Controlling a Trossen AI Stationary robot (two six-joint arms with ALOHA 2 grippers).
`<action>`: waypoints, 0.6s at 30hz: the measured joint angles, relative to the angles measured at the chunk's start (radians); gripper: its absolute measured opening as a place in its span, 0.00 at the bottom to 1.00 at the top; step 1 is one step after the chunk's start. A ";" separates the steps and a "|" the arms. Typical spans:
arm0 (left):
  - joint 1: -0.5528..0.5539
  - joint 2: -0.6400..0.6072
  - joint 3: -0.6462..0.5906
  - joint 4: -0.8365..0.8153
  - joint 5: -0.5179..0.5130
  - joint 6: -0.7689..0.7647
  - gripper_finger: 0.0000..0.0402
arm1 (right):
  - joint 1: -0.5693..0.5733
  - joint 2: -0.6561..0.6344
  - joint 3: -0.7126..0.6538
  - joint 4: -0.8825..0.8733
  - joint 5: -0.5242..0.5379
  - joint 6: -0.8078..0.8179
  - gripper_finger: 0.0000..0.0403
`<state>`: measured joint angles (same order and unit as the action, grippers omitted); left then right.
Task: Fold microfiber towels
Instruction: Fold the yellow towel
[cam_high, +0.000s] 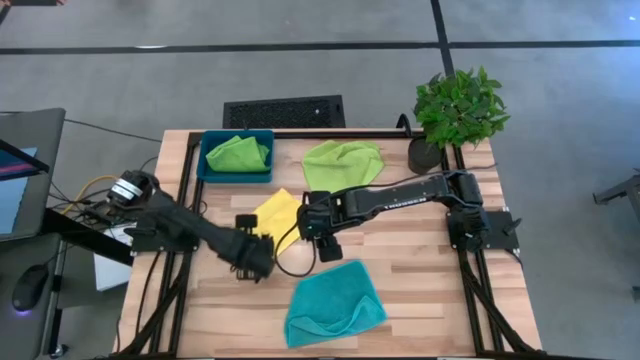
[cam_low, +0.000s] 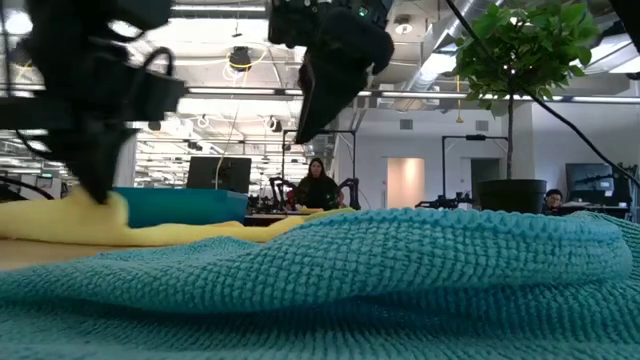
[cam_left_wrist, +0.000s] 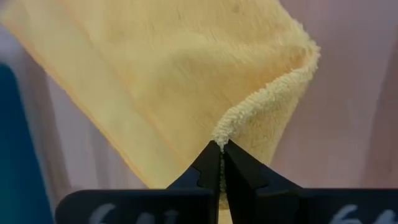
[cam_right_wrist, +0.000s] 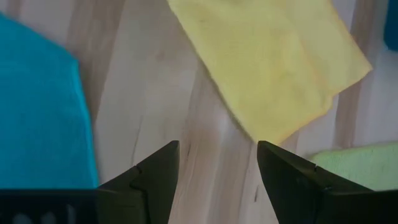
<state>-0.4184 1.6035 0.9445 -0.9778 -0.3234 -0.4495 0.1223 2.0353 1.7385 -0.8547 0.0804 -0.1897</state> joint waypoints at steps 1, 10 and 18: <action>0.021 0.000 0.005 0.015 -0.006 0.039 0.00 | 0.001 -0.004 0.000 -0.009 0.000 0.002 0.59; 0.200 0.002 0.013 0.218 -0.059 0.332 0.00 | 0.002 -0.068 -0.001 -0.083 0.023 0.033 0.59; 0.313 0.001 0.061 0.286 -0.113 0.535 0.00 | 0.008 -0.146 0.001 -0.135 0.030 0.059 0.59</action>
<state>-0.1056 1.6047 1.0058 -0.6921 -0.4365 0.0855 0.1307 1.8894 1.7393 -0.9900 0.1105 -0.1310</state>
